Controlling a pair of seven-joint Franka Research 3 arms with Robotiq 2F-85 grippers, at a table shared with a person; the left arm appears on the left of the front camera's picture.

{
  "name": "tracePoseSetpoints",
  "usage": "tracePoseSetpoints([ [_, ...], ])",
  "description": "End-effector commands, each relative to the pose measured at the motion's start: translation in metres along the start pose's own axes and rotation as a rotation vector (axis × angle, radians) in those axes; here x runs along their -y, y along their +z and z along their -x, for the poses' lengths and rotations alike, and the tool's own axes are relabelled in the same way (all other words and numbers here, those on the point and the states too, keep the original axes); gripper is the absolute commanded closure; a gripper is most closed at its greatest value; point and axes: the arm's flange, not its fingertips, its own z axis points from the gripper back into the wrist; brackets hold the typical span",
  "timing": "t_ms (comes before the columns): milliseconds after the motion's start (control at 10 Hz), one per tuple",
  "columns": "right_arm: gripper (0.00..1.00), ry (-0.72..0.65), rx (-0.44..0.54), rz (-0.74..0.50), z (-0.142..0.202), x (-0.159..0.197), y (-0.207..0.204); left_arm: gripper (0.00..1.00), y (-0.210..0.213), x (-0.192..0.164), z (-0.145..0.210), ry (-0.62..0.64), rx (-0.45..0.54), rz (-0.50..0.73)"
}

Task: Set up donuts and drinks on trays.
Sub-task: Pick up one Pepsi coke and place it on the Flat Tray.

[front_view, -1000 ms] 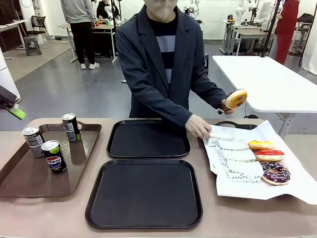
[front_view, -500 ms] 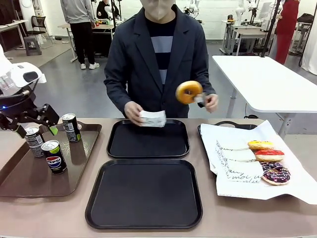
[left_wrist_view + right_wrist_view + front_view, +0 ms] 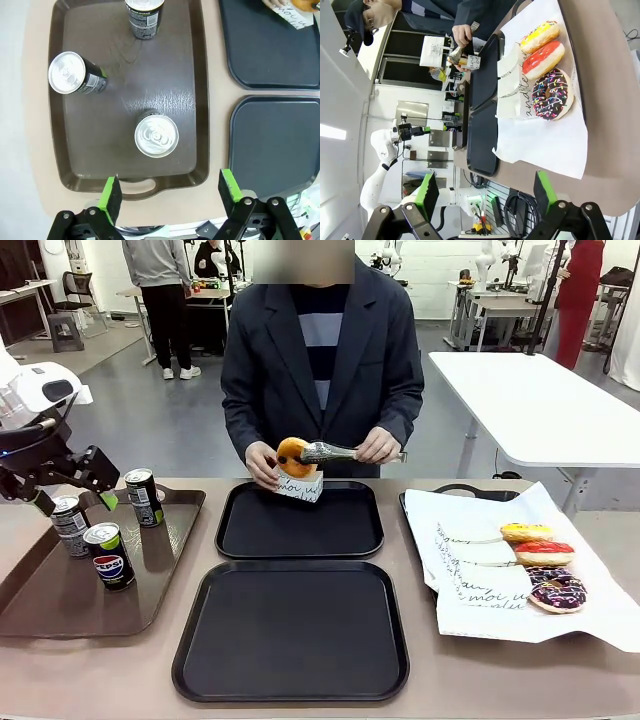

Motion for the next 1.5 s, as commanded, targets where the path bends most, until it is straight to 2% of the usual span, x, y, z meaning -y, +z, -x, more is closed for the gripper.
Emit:
tracePoseSetpoints([
  [0,0.00,0.016,0.024,-0.026,-0.003,0.000,-0.001,0.00,-0.001,0.000,0.000,0.001,-0.002,-0.003],
  [100,0.00,0.016,0.024,-0.026,-0.003,0.000,-0.001,0.00,-0.022,0.003,0.006,-0.021,-0.014,-0.086],
  [400,0.00,0.016,0.024,-0.026,-0.003,0.000,-0.001,0.00,-0.042,0.013,0.012,-0.085,0.022,-0.144],
  [700,0.00,0.016,0.024,-0.026,-0.003,0.000,-0.001,0.00,-0.072,0.014,0.007,-0.073,-0.018,-0.199],
  [1400,0.00,0.016,0.024,-0.026,-0.003,0.000,-0.001,0.00,-0.120,-0.004,-0.003,0.017,-0.095,-0.168],
])
